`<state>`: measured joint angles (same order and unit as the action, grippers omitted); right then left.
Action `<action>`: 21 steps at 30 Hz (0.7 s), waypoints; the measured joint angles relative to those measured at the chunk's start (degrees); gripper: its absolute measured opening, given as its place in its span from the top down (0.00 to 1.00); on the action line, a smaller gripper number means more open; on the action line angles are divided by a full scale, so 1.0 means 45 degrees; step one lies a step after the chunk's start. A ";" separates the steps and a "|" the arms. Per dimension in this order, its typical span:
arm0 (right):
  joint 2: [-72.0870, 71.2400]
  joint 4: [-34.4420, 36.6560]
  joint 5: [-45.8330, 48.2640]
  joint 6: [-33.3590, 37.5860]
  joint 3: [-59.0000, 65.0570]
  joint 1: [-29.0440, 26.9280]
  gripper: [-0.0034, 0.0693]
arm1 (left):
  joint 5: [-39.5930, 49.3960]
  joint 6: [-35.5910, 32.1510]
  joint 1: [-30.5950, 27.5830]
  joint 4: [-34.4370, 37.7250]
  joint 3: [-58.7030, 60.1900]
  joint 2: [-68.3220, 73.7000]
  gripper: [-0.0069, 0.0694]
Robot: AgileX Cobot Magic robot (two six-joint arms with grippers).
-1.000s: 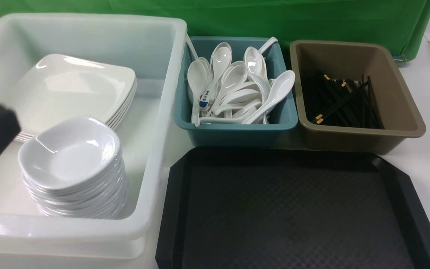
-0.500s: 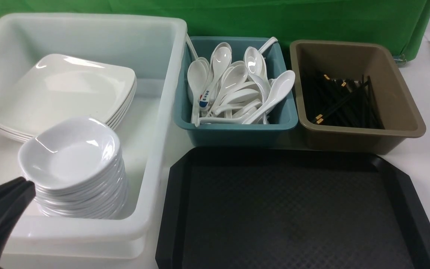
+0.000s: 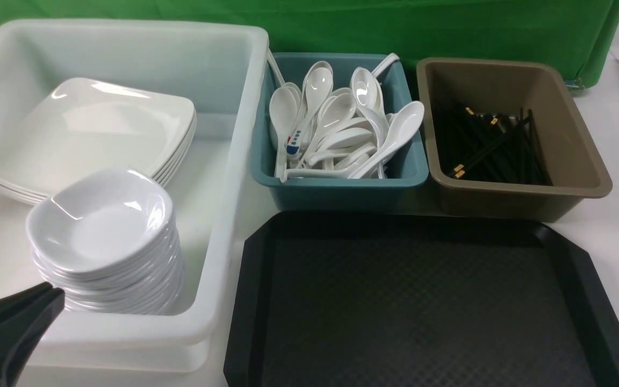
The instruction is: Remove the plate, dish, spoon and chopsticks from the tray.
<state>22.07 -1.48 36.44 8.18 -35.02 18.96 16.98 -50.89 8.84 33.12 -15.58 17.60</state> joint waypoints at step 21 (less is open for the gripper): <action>-0.4891 0.1212 -0.4960 0.0892 0.7854 -0.3030 0.93 | 0.0148 0.0000 0.0000 -0.0096 0.0014 0.0000 0.89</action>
<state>0.06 3.97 14.12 12.19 0.32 5.32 17.65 -50.89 8.84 32.69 -15.52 17.60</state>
